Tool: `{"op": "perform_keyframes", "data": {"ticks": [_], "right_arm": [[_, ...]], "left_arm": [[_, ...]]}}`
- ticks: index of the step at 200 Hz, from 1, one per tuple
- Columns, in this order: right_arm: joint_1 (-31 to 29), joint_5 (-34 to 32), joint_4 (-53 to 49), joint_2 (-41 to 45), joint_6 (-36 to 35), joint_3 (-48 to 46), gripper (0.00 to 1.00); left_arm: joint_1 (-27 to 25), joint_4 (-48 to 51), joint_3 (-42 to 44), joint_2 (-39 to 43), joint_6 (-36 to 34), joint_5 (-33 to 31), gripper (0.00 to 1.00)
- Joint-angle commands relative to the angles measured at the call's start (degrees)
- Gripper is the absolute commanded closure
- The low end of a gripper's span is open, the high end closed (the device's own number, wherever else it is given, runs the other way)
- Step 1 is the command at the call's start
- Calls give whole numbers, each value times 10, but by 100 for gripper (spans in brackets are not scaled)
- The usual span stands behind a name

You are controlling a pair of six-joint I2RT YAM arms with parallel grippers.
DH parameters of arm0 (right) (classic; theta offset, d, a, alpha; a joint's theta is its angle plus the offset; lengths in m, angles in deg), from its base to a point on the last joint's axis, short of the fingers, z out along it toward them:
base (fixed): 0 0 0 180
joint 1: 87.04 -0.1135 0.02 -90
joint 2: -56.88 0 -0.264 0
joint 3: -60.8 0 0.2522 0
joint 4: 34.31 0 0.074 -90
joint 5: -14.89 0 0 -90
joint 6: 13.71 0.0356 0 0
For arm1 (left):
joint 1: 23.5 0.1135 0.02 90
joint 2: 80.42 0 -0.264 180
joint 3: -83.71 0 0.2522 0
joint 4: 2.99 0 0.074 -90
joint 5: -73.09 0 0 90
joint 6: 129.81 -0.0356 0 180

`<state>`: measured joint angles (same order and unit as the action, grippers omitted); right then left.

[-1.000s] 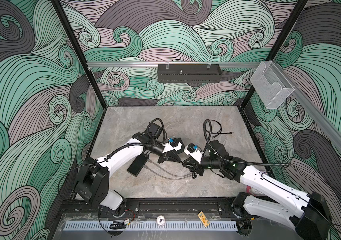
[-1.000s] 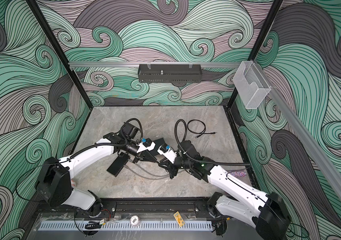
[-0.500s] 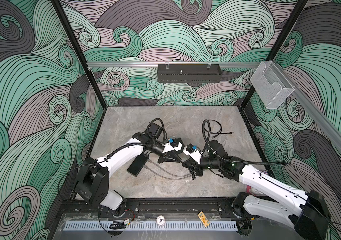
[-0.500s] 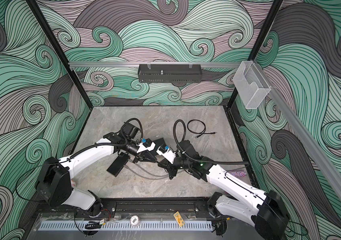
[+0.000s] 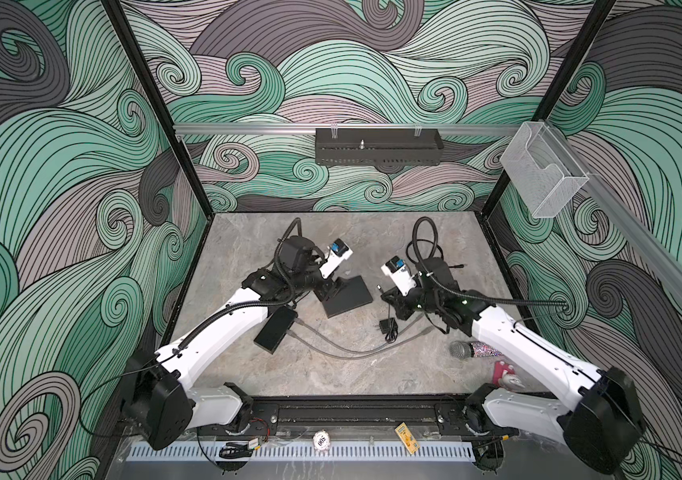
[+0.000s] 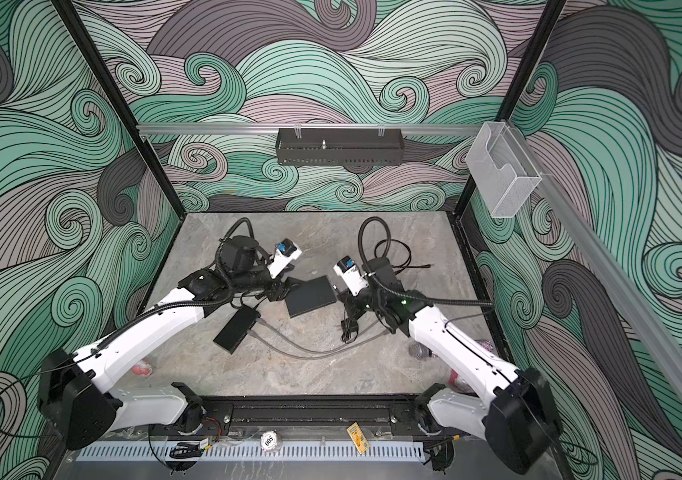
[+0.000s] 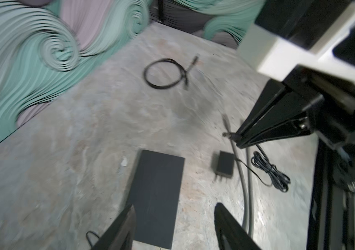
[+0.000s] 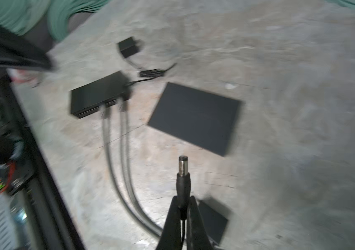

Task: Insert the plug into the switch port
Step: 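Open the left gripper while right carries the barrel plug toward the black router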

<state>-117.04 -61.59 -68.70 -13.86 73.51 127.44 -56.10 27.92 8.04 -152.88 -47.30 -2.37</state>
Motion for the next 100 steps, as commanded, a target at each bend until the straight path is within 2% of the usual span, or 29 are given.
{"op": "perform_keyframes", "data": {"ticks": [1, 18, 39, 72, 100], "right_arm": [[23, -119, -42, -26, -13, 88, 100], [24, -182, -77, -62, -42, 171, 100], [26, -196, -95, -97, -64, 228, 100], [25, -173, -66, -129, -63, 192, 100], [26, -126, -41, -172, -51, 159, 100]], "left_arm": [[9, -28, 1, 14, 214, -114, 40], [9, -61, 40, 14, 306, -129, 40], [9, -95, 87, -3, 356, -131, 41], [10, -92, 110, -60, 402, -129, 44], [10, -127, 139, -84, 416, -110, 44]]}}
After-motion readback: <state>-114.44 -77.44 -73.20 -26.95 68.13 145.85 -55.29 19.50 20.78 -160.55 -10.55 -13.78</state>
